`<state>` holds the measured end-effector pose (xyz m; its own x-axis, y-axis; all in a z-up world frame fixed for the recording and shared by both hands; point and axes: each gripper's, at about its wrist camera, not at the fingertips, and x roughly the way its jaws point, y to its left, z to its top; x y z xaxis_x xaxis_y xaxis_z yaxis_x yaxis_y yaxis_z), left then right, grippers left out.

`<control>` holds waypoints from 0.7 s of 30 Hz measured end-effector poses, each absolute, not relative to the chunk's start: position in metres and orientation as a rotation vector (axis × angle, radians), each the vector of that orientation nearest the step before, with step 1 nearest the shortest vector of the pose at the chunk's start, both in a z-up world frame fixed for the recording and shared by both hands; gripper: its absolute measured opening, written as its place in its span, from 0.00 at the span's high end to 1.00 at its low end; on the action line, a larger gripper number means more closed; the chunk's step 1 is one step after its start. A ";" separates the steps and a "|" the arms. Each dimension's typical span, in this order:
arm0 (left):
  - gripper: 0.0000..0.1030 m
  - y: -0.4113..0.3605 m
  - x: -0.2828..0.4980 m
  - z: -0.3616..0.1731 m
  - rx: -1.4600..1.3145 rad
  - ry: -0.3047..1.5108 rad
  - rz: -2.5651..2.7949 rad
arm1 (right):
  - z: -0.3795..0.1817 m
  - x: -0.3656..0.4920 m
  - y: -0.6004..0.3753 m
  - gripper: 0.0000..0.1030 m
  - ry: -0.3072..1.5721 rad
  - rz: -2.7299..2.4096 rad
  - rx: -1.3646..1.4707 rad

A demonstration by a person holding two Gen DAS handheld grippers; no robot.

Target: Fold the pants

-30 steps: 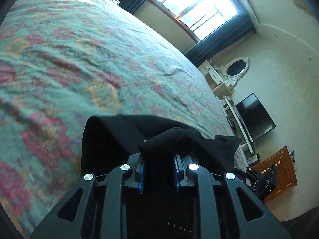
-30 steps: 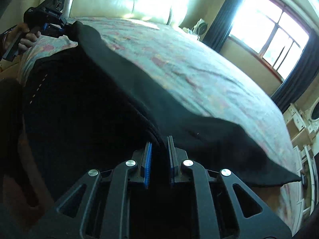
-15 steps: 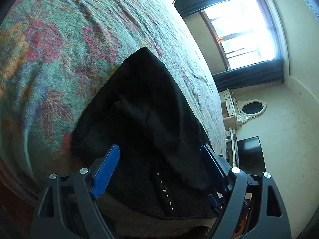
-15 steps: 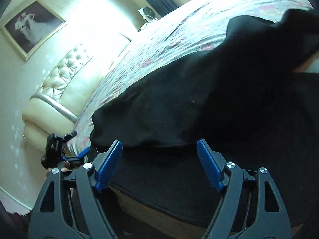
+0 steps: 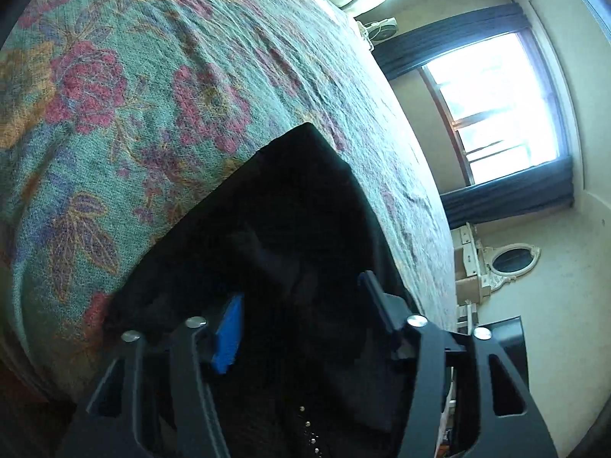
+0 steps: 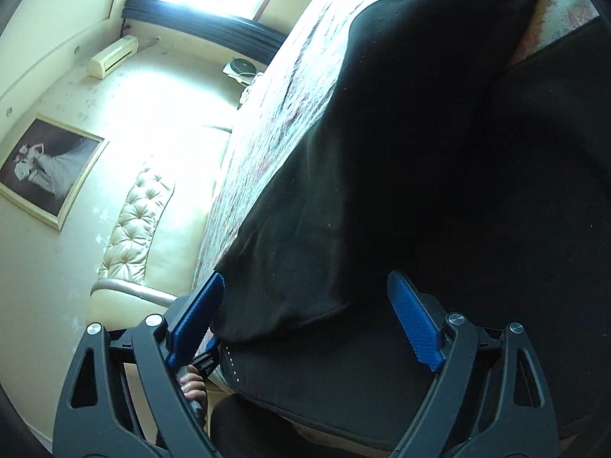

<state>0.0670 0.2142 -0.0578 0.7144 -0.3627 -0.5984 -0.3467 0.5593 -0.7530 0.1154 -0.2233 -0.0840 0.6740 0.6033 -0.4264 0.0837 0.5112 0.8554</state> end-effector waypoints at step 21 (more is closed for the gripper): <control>0.88 0.225 0.078 -0.075 -1.194 0.857 0.009 | -0.138 0.119 -0.237 0.89 0.762 0.241 1.185</control>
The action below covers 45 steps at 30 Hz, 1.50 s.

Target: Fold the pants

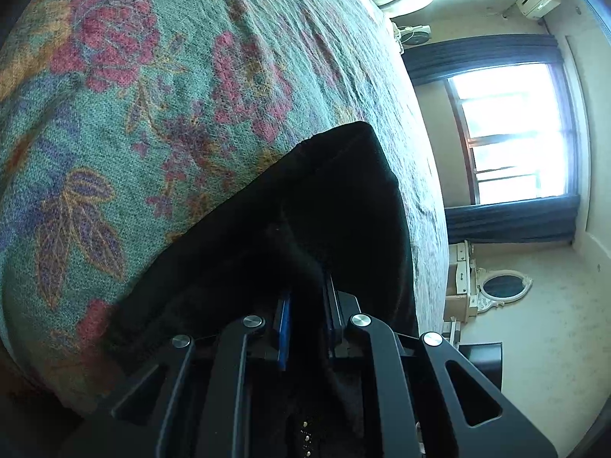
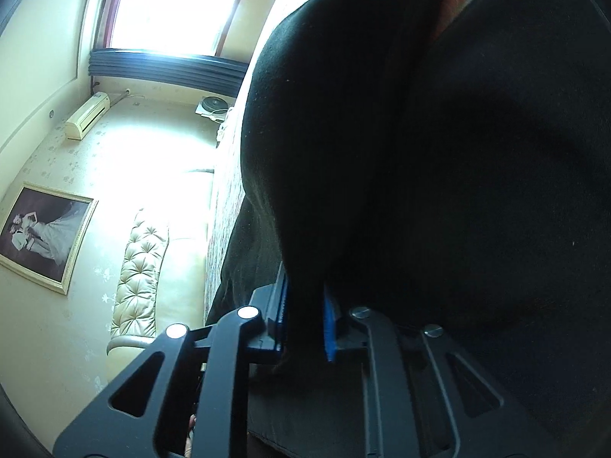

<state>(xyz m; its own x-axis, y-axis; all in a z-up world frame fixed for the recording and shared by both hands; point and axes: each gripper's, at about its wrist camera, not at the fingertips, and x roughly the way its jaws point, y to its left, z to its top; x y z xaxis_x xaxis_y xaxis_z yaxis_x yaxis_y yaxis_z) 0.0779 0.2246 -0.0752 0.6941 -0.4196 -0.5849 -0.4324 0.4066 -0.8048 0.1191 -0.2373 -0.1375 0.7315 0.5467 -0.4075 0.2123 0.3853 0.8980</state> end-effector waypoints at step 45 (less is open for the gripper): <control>0.33 0.239 -0.005 -0.029 -0.847 0.847 0.042 | -0.139 0.024 -0.312 0.45 0.719 0.255 1.159</control>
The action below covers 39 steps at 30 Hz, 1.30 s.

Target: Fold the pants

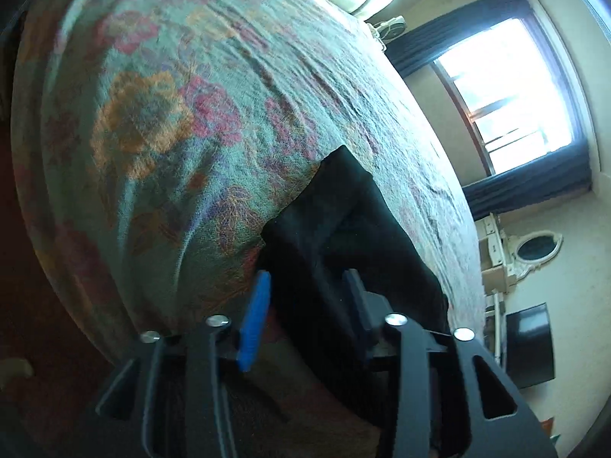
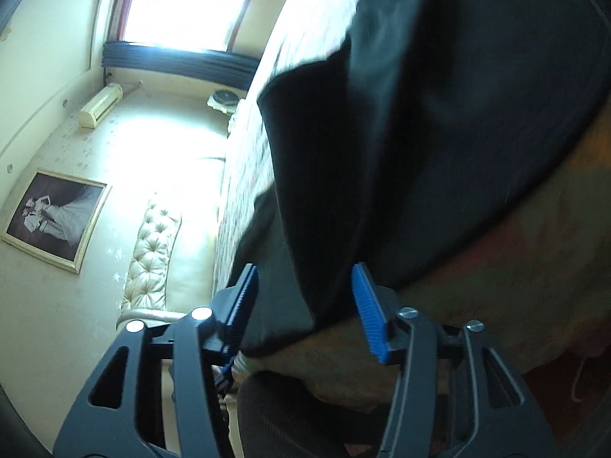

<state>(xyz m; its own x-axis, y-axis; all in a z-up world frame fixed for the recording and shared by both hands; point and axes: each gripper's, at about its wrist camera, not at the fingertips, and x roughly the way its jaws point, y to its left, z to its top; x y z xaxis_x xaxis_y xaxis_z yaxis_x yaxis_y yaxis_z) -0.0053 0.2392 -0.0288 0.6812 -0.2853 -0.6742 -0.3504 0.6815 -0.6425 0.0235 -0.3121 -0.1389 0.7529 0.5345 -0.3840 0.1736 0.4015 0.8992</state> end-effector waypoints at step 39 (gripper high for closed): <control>0.18 -0.200 0.011 -0.044 -0.817 1.172 -0.724 | -0.065 0.120 -0.573 0.94 0.448 -0.030 1.099</control>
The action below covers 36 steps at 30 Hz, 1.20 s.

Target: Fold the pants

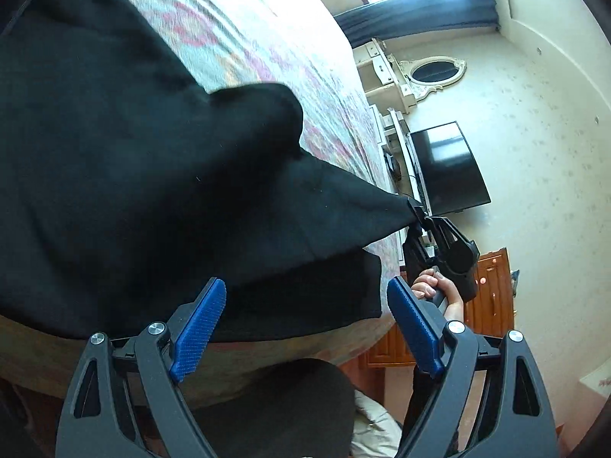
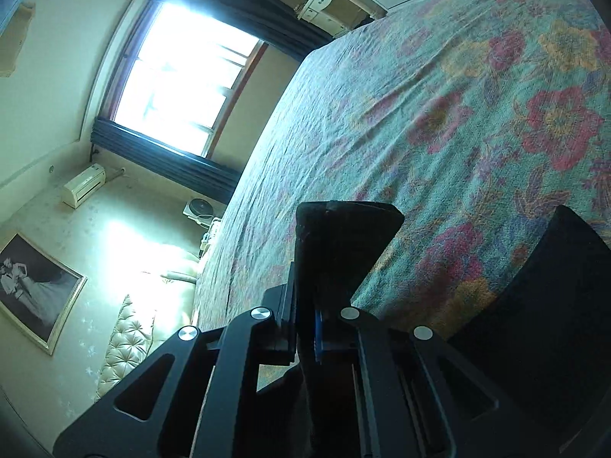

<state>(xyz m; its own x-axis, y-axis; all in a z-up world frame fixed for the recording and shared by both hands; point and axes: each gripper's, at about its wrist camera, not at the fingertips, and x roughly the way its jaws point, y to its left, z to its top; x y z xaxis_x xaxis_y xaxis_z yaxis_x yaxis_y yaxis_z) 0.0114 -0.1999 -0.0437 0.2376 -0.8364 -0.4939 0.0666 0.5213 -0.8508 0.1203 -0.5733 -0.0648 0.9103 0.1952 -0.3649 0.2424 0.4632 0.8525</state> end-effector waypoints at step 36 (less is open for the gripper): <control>0.17 -0.230 0.046 -0.063 -0.828 1.236 -0.563 | -0.048 0.029 -0.593 0.94 0.384 0.051 1.168</control>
<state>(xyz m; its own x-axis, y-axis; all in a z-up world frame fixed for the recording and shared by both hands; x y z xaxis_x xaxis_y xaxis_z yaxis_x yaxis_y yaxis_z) 0.0458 -0.2302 -0.0630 0.2570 -0.7661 -0.5892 -0.0586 0.5962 -0.8007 0.0286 -0.5932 -0.0480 0.9340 0.2362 -0.2679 0.1582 0.3990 0.9032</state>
